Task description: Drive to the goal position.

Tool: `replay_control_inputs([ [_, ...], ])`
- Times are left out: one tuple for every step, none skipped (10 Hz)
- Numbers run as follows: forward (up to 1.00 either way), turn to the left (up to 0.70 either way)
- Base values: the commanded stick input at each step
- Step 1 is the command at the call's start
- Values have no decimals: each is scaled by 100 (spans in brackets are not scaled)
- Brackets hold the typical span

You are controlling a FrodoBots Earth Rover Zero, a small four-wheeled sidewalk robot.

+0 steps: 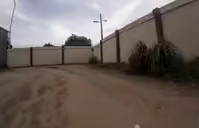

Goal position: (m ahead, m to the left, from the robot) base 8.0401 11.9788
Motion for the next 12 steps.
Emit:
replay_control_inputs([
  [70,0],
  [70,0],
  [70,0],
  [70,0],
  [70,0],
  [70,0],
  [70,0],
  [70,0],
  [70,0],
  [70,0],
  [70,0],
  [70,0],
])
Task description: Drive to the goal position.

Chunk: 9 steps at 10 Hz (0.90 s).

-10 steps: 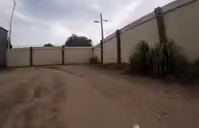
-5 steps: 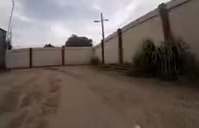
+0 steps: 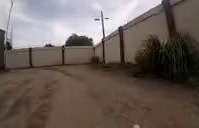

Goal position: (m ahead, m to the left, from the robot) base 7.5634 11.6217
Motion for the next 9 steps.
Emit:
replay_control_inputs([
  [70,0],
  [70,0],
  [70,0],
  [70,23],
  [70,24],
  [70,0],
  [70,0],
  [70,0],
  [70,0],
])
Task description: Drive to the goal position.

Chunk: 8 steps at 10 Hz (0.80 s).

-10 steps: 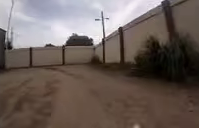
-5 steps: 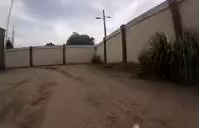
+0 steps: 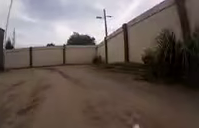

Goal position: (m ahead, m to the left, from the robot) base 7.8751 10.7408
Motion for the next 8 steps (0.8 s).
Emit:
replay_control_inputs([
  [70,0],
  [70,0],
  [70,0],
  [70,0],
  [70,0],
  [70,0],
  [70,0],
  [70,0],
])
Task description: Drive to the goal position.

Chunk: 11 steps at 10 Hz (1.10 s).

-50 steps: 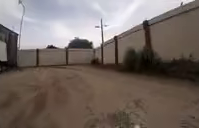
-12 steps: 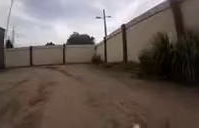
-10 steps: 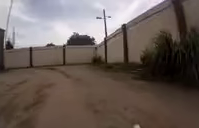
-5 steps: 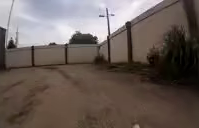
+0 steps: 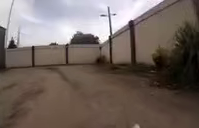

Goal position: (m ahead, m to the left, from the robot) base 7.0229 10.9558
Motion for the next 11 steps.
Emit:
replay_control_inputs([
  [70,0],
  [70,7],
  [70,27],
  [70,27],
  [70,15],
  [70,2],
  [70,0],
  [70,0],
  [70,0],
  [70,0],
  [70,0],
])
